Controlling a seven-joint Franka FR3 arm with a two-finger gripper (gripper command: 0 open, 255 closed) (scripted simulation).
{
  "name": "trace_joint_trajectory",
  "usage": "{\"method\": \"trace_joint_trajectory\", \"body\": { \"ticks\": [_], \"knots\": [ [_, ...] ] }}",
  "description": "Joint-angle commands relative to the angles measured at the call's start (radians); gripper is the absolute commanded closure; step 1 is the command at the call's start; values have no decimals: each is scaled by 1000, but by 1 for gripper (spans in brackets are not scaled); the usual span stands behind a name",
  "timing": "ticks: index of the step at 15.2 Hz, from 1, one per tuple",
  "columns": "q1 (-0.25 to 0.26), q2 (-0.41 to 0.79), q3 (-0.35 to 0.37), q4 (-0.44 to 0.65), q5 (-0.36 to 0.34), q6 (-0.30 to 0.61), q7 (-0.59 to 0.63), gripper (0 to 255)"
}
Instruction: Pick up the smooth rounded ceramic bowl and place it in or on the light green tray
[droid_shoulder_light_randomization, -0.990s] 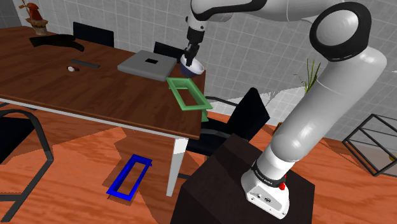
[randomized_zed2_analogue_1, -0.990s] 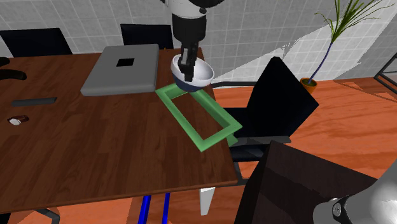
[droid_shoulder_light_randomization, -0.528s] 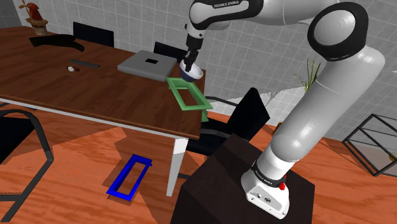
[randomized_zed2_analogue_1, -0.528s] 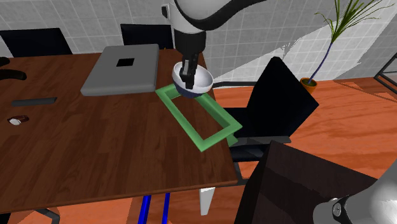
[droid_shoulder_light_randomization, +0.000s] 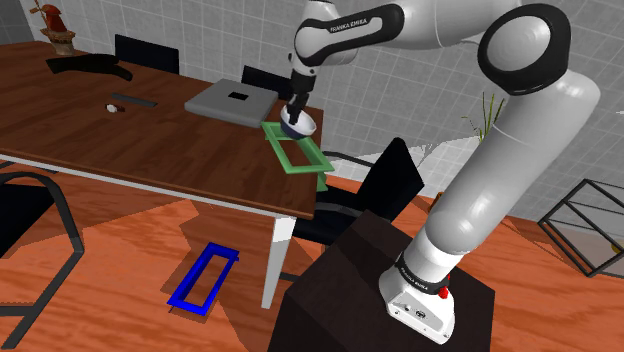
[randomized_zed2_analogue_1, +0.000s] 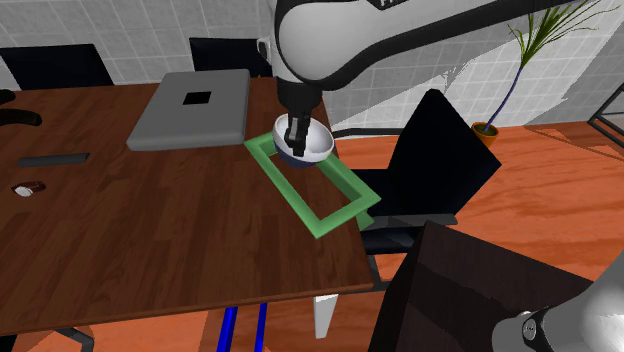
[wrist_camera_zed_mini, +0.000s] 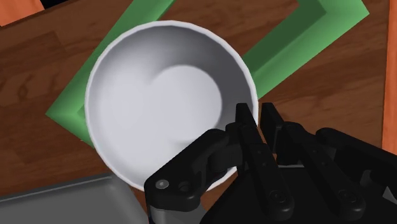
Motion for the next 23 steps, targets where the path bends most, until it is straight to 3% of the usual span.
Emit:
{"method": "trace_joint_trajectory", "body": {
  "ticks": [1,5,13,14,19,23],
  "knots": [
    [0,8,0,-19,-1,28,1,255],
    [0,28,0,-56,-2,86,2,255],
    [-1,28,1,-56,-2,86,2,255],
    [-1,29,1,-57,-2,87,3,0],
    [-1,28,1,-56,-2,86,2,0],
    [0,-21,2,15,1,-35,1,0]
  ]
}}
